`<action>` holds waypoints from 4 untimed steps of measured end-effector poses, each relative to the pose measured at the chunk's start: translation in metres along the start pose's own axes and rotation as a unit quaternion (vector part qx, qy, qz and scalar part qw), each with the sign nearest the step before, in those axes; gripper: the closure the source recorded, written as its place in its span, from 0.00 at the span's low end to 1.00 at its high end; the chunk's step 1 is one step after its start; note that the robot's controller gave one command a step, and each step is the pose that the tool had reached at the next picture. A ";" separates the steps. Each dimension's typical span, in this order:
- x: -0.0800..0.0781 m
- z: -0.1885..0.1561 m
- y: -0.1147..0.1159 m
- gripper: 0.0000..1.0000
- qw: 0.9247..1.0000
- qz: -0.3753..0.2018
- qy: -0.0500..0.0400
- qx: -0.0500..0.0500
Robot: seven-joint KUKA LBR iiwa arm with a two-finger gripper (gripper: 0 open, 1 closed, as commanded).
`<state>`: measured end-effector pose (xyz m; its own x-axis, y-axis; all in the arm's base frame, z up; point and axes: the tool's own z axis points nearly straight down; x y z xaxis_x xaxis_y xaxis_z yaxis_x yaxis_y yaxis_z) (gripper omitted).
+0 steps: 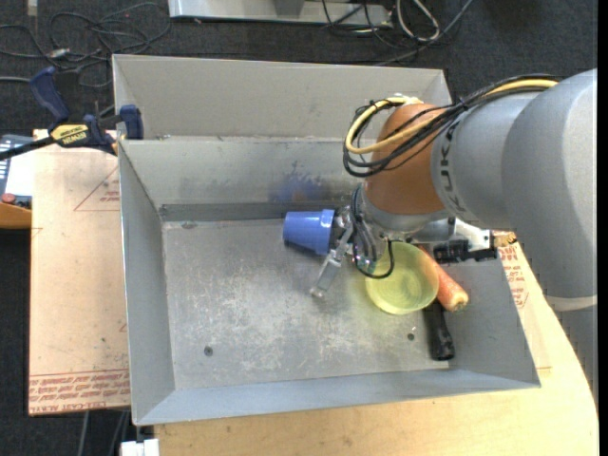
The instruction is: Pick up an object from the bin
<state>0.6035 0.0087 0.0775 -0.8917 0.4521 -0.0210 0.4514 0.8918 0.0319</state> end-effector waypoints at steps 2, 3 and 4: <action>-0.017 -0.009 0.004 1.00 0.977 0.211 -0.011 -0.011; -0.016 -0.012 0.006 1.00 0.978 0.209 -0.010 -0.011; -0.015 -0.017 0.006 1.00 0.978 0.208 -0.010 -0.010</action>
Offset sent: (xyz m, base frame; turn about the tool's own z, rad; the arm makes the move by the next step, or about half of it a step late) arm 0.0000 0.0000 0.0000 0.0000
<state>0.6191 0.0066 0.0945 -0.6303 0.7761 -0.0206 0.7740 0.6302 0.0616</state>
